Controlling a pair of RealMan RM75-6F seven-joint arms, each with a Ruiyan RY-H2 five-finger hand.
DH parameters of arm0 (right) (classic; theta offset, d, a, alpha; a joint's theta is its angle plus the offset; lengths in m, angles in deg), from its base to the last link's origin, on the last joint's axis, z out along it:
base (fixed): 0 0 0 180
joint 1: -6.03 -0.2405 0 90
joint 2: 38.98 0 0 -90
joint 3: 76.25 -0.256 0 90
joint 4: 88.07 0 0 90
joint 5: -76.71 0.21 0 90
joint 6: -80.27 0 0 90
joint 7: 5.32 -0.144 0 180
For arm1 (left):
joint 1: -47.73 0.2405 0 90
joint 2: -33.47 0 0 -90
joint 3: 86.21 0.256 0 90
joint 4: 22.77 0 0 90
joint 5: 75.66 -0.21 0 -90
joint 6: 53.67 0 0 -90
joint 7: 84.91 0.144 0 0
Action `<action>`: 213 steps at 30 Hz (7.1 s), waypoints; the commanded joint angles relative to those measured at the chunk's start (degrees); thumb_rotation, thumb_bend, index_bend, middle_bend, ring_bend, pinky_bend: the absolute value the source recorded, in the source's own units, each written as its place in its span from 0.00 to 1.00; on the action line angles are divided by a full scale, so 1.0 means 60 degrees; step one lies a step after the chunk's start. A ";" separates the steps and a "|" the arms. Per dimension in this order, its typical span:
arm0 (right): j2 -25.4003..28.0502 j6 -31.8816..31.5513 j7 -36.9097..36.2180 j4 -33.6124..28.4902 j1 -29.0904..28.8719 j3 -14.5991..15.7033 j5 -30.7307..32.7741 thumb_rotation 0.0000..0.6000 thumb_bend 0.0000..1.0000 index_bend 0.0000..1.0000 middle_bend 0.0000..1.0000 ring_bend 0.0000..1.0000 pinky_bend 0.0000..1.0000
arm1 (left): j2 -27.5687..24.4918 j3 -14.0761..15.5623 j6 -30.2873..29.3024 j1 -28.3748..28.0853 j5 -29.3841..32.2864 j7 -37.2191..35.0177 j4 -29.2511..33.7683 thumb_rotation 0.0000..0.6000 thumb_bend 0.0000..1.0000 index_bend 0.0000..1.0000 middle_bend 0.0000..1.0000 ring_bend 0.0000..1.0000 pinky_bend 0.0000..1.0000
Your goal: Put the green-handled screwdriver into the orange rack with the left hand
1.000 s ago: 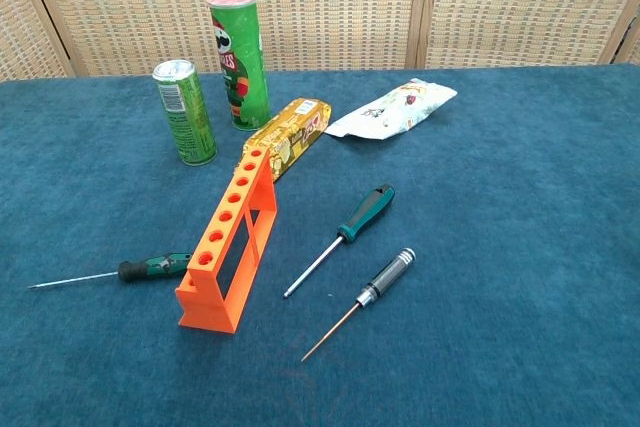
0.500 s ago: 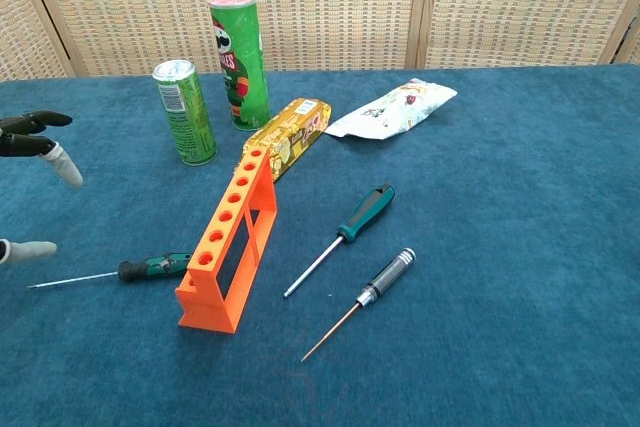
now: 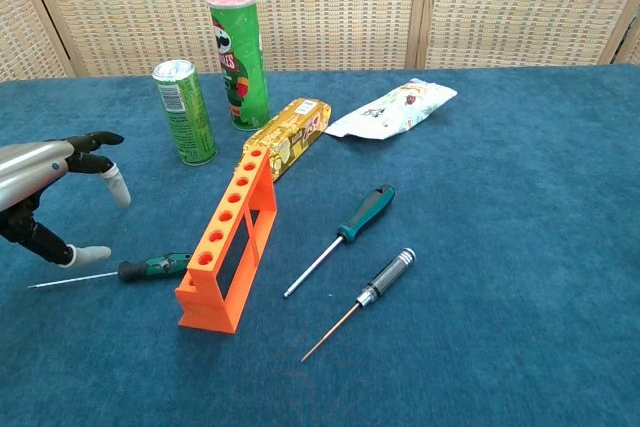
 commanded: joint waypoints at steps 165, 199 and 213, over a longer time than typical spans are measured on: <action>0.0096 0.0201 -0.0598 0.0204 -0.0043 -0.0085 0.0363 1.00 0.24 0.00 0.00 0.00 0.00 | 0.1038 -0.1288 0.1573 -0.3230 -0.1557 -1.1888 -0.2661 1.00 0.35 0.62 0.06 0.00 0.00; 0.0055 0.0220 -0.0550 0.0231 -0.0061 -0.0079 0.0356 1.00 0.24 0.00 0.00 0.00 0.00 | 0.1417 -0.0445 0.1523 -0.2815 -0.1910 -1.2388 -0.4023 1.00 0.35 0.62 0.06 0.00 0.00; 0.0052 0.0209 -0.0542 0.0228 -0.0061 -0.0074 0.0339 1.00 0.24 0.00 0.00 0.00 0.00 | 0.1383 -0.0517 0.1609 -0.2784 -0.1783 -1.2303 -0.4005 1.00 0.34 0.55 0.06 0.00 0.00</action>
